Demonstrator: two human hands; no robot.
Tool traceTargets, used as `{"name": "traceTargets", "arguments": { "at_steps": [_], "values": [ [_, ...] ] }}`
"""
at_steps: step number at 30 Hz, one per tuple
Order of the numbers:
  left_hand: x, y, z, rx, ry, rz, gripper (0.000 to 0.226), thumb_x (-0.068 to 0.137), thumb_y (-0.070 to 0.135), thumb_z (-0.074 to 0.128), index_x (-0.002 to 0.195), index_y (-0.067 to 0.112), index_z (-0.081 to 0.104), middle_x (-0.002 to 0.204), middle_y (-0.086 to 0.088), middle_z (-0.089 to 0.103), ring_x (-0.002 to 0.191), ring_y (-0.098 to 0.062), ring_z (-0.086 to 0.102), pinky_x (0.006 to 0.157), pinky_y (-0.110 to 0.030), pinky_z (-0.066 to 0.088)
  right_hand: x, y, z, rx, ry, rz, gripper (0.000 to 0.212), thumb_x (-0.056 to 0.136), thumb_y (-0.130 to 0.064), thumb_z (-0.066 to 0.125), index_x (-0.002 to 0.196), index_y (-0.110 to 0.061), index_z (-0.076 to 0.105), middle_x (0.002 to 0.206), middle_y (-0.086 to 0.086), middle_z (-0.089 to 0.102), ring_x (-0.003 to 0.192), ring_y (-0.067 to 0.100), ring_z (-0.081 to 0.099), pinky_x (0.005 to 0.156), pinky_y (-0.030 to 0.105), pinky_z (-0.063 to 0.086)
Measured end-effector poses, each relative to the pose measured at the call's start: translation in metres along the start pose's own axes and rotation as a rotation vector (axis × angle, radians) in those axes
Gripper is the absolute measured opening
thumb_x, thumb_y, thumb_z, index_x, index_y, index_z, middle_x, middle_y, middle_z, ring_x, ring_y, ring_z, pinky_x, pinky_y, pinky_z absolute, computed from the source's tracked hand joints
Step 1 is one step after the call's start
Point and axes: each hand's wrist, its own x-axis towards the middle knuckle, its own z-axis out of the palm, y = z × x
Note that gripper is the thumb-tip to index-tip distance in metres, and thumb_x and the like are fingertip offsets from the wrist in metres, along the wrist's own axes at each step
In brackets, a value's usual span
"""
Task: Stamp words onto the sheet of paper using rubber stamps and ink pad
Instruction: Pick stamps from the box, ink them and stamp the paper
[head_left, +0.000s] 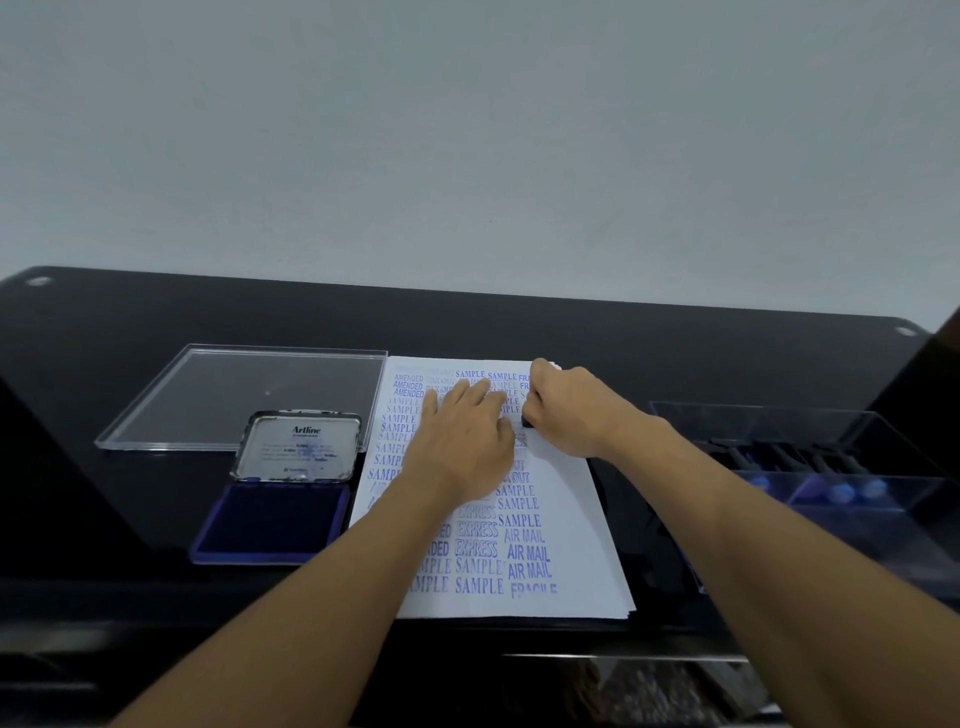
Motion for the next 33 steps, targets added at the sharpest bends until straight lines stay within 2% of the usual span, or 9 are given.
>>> {"name": "traceTargets", "arguments": {
  "at_steps": [8,13,24,28,33],
  "values": [
    [-0.0003,0.0013,-0.0008,-0.002,0.024,0.006,0.045,0.103,0.03,0.027,0.143,0.017,0.043,0.152,0.0,0.037,0.141,-0.018,0.027,0.12,-0.05,0.011,0.0018,0.0,-0.0018,-0.004,-0.015,-0.001,0.023,0.101,-0.019,0.044,0.082,-0.017,0.032,0.069,0.003,0.046,0.054,0.016,0.04,0.048,0.028,0.026],
    [-0.0003,0.0017,-0.0011,-0.008,0.018,0.003,0.046,0.103,0.03,0.027,0.145,0.017,0.041,0.156,0.0,0.033,0.145,-0.018,0.023,0.12,-0.05,0.01,0.0012,0.0004,-0.0013,-0.006,-0.012,0.001,0.014,0.101,-0.019,0.043,0.091,-0.011,0.036,0.07,0.004,0.047,0.055,0.017,0.04,0.048,0.028,0.028],
    [-0.0012,0.0017,-0.0019,-0.005,0.014,0.002,0.047,0.103,0.031,0.027,0.147,0.018,0.039,0.157,0.0,0.031,0.146,-0.018,0.022,0.121,-0.05,0.01,-0.0002,-0.0007,-0.0019,-0.009,-0.01,0.006,0.015,0.101,-0.019,0.042,0.09,-0.012,0.035,0.068,0.004,0.045,0.054,0.017,0.038,0.048,0.028,0.026],
    [-0.0007,0.001,-0.0014,-0.01,0.008,-0.003,0.048,0.103,0.032,0.026,0.149,0.019,0.036,0.159,0.0,0.029,0.147,-0.018,0.019,0.121,-0.05,0.009,-0.0008,-0.0014,-0.0027,-0.015,-0.008,0.004,0.024,0.101,-0.018,0.042,0.079,-0.017,0.03,0.067,0.004,0.044,0.053,0.017,0.037,0.047,0.028,0.025],
    [-0.002,0.0025,-0.0032,-0.016,0.006,-0.004,0.047,0.103,0.03,0.027,0.148,0.018,0.038,0.158,0.0,0.03,0.146,-0.018,0.02,0.121,-0.049,0.008,-0.0012,-0.0013,-0.0025,0.015,-0.012,0.015,0.014,0.101,-0.02,0.043,0.092,-0.012,0.037,0.069,0.004,0.047,0.054,0.017,0.039,0.048,0.028,0.029]
  ]
}}
